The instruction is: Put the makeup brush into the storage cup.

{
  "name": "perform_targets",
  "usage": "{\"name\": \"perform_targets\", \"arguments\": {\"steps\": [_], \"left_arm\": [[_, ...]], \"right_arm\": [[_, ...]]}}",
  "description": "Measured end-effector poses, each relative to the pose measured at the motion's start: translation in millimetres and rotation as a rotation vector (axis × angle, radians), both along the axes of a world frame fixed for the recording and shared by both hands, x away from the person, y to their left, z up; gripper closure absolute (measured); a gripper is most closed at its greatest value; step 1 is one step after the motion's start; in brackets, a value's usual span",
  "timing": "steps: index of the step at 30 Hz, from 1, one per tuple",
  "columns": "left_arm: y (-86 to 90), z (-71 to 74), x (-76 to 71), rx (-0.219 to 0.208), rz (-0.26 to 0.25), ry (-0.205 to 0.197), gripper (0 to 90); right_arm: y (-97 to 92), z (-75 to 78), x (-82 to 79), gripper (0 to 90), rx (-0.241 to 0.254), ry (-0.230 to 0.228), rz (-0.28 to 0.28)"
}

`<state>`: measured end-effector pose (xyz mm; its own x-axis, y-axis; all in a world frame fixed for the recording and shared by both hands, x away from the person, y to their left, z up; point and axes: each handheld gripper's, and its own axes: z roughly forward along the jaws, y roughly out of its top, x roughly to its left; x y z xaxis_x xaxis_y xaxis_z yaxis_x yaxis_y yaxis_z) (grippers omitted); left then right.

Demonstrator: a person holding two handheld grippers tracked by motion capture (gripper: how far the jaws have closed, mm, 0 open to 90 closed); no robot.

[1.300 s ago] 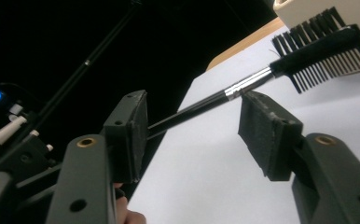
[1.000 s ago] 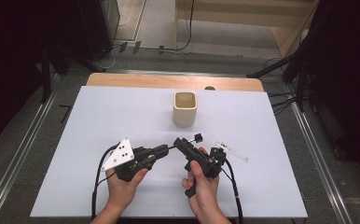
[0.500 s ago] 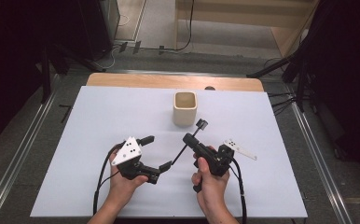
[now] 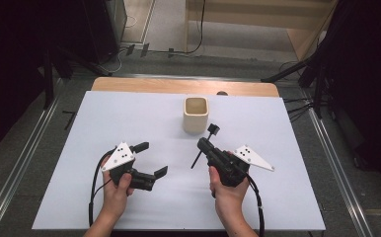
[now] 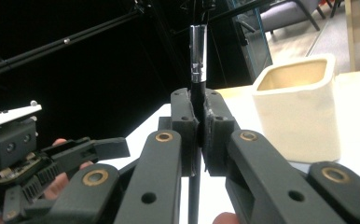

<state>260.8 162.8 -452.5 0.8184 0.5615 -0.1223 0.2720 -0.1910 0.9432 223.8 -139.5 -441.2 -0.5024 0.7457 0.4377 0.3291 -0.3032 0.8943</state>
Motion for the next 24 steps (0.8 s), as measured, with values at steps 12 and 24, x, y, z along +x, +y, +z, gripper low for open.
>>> {"name": "perform_targets", "arguments": {"steps": [12,24], "left_arm": [[34.0,-0.9,-2.7,0.01,0.064,-0.011,0.0],[70.7,-8.3,-6.4,0.017,0.129,-0.019,0.0]], "right_arm": [[-0.6,5.1,1.6,86.7,-0.086,-0.03,-0.024],[-10.4,14.2,13.5,86.8,-0.111,-0.067,-0.01]]}}
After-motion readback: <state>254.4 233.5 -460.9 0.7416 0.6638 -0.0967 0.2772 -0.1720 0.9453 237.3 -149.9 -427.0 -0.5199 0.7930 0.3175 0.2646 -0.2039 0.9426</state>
